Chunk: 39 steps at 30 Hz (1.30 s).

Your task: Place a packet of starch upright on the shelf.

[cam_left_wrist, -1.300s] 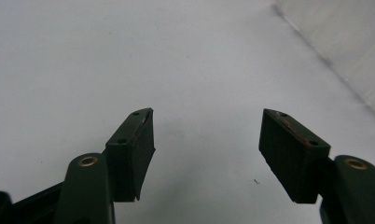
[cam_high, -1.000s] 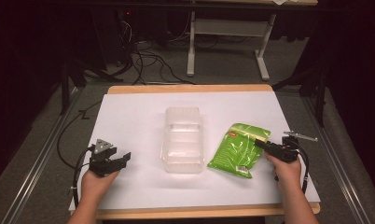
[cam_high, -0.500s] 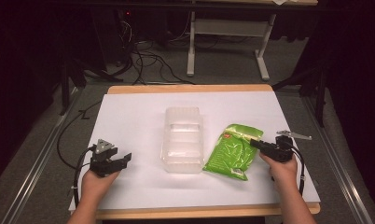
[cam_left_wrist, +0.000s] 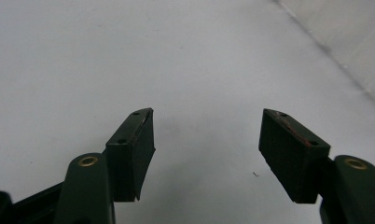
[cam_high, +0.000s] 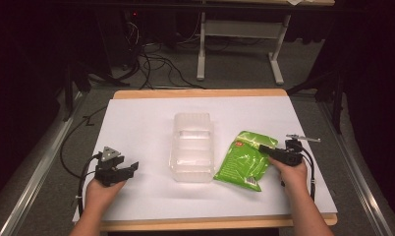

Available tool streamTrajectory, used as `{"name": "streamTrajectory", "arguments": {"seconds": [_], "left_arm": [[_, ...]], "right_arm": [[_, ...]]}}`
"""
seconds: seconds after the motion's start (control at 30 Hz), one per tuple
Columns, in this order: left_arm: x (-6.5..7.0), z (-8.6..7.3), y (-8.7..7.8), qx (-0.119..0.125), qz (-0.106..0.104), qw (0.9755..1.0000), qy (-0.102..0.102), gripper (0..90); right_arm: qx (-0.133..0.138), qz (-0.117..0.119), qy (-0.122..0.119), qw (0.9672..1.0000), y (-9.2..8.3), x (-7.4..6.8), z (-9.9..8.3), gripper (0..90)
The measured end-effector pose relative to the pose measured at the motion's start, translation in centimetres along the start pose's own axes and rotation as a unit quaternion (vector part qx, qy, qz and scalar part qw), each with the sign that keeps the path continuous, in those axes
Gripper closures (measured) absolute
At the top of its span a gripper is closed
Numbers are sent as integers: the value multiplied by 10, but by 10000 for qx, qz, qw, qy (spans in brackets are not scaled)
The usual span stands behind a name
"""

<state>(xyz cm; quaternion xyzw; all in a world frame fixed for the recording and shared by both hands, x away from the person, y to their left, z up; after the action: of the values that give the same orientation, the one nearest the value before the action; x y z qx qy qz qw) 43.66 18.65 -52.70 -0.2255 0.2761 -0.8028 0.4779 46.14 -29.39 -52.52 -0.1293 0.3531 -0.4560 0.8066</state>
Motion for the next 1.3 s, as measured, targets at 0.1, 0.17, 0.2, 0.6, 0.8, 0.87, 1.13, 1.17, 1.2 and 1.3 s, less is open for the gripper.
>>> {"name": "streamTrajectory", "arguments": {"seconds": [0.1, 0.17, 0.2, 0.6, 0.8, 0.87, 1.13, 1.17, 1.2, 1.3], "left_arm": [[1, 0, -1, 18, -10, 10000, 17, 363], [2, 1, -1, 20, -12, 10000, 25, 363], [2, 1, -1, 20, -12, 10000, 25, 363], [1, 1, -2, 28, -2, 10000, 32, 363], [2, 2, -2, 35, 15, 10000, 55, 363], [2, 1, -2, 19, 11, 10000, 76, 363], [2, 1, -2, 18, 15, 10000, 84, 363], [2, 2, -2, 28, 20, 10000, 82, 363], [2, 2, -2, 37, 25, 10000, 76, 363], [1, 2, -3, 41, 25, 10000, 72, 363]], "right_arm": [[50, -96, -300, 9995, -7, -8, 2, 862], [192, -131, -481, 9986, -15, -16, 6, 865], [192, -131, -481, 9986, -15, -16, 6, 865], [1336, -247, -1569, 9782, -70, -79, 41, 871], [1731, -255, -1894, 9662, -86, -103, 52, 872], [1807, -250, -1972, 9633, -88, -107, 53, 871], [2106, -384, -2256, 9504, -91, -121, 62, 871], [2106, -384, -2256, 9504, -91, -121, 62, 871], [2054, -460, -2343, 9491, -89, -120, 59, 870], [1940, -528, -2412, 9494, -85, -118, 53, 869]]}}
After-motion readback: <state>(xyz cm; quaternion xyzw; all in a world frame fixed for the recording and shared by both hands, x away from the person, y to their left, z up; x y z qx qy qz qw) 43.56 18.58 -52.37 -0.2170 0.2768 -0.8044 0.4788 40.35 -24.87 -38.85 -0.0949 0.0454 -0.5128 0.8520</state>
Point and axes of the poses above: each handheld gripper's, and its own axes: y roughly forward along the jaws, z roughly out of its top, x roughly to its right, the point moved 10 cm from there along y, roughly forward along the jaws, and after that the axes turned 2 degrees about -y, right-handed, at the moved point
